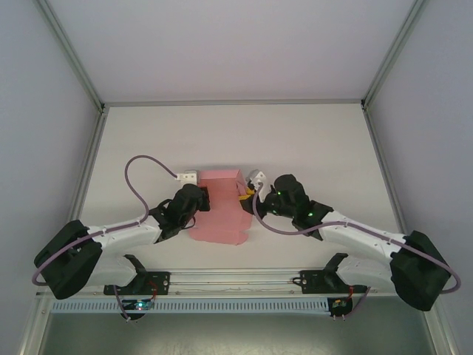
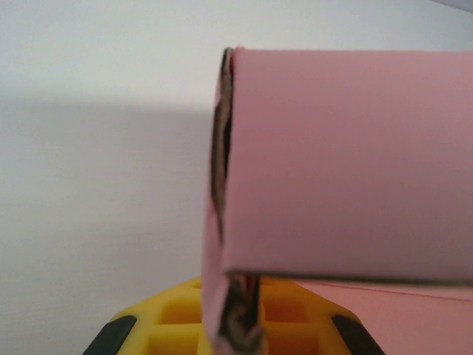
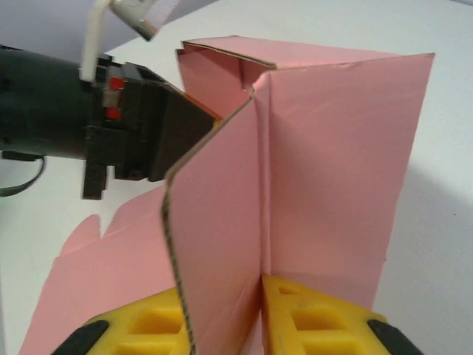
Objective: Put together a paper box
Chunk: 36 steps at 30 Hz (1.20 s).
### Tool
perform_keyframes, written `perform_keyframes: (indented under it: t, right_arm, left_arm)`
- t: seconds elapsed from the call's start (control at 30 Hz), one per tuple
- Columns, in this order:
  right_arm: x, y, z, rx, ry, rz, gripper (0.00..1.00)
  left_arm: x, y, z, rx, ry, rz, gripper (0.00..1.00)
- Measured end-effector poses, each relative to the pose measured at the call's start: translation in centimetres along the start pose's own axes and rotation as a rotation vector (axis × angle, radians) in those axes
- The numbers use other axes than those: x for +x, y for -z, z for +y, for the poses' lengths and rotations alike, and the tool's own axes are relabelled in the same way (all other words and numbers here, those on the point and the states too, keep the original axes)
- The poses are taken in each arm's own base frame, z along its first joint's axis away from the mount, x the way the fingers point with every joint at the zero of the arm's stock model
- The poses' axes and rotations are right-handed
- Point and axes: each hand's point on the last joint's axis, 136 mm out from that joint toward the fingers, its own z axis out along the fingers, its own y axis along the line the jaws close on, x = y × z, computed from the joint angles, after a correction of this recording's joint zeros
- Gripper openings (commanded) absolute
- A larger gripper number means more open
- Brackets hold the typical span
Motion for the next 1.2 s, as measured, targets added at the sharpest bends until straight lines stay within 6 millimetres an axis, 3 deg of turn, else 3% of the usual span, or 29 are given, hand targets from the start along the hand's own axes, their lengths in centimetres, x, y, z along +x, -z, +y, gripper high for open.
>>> perform_keyframes:
  t: [0.13, 0.23, 0.4, 0.43, 0.5, 0.53, 0.67, 0.83, 0.9, 1.07, 1.13, 1.2]
  right_arm:
    - [0.6, -1.0, -0.6, 0.034, -0.021, 0.026, 0.42]
    - [0.6, -1.2, -0.5, 0.036, -0.028, 0.027, 0.47]
    - [-0.2, -0.7, 0.1, 0.025, -0.023, 0.001, 0.63]
    - [-0.6, -0.3, 0.3, 0.025, -0.020, -0.010, 0.68]
    - [-1.7, 0.6, 0.5, 0.029, -0.010, -0.047, 0.94]
    - [-2.4, 1.3, 0.6, 0.035, 0.000, -0.071, 0.98]
    - [-5.1, 4.4, 0.6, 0.079, 0.039, -0.182, 0.98]
    - [-6.0, 8.0, -0.3, 0.170, 0.058, -0.272, 0.98]
    - [-6.0, 9.4, -1.7, 0.240, 0.040, -0.300, 0.98]
    - [-5.4, 12.5, -8.0, 0.477, -0.086, -0.326, 0.96]
    - [-4.6, 12.4, -9.6, 0.509, -0.117, -0.292, 0.92]
    - [-3.3, 11.0, -9.8, 0.468, -0.122, -0.227, 0.84]
  left_arm:
    - [0.2, 0.0, 0.6, -0.030, -0.006, 0.005, 0.00]
    - [0.2, 0.0, 0.8, -0.039, -0.007, 0.002, 0.00]
    - [0.1, 0.0, 0.8, -0.042, -0.005, -0.004, 0.00]
    - [0.0, 0.0, 0.7, -0.039, -0.005, -0.006, 0.00]
    - [0.0, 0.1, 0.6, -0.034, -0.005, -0.005, 0.00]
    - [0.0, 0.1, 0.6, -0.033, -0.009, -0.004, 0.00]
    - [0.0, 0.1, 0.4, -0.025, -0.011, -0.003, 0.00]
    - [-0.4, 0.3, 0.2, -0.014, -0.017, -0.012, 0.00]
    - [-0.3, 0.3, 0.2, -0.012, -0.022, -0.010, 0.00]
    - [-0.2, 0.3, 0.1, -0.006, -0.027, -0.006, 0.00]
    - [-0.2, 0.4, 0.1, -0.004, -0.027, -0.005, 0.00]
    - [-0.3, 0.4, 0.0, 0.000, -0.026, -0.005, 0.00]
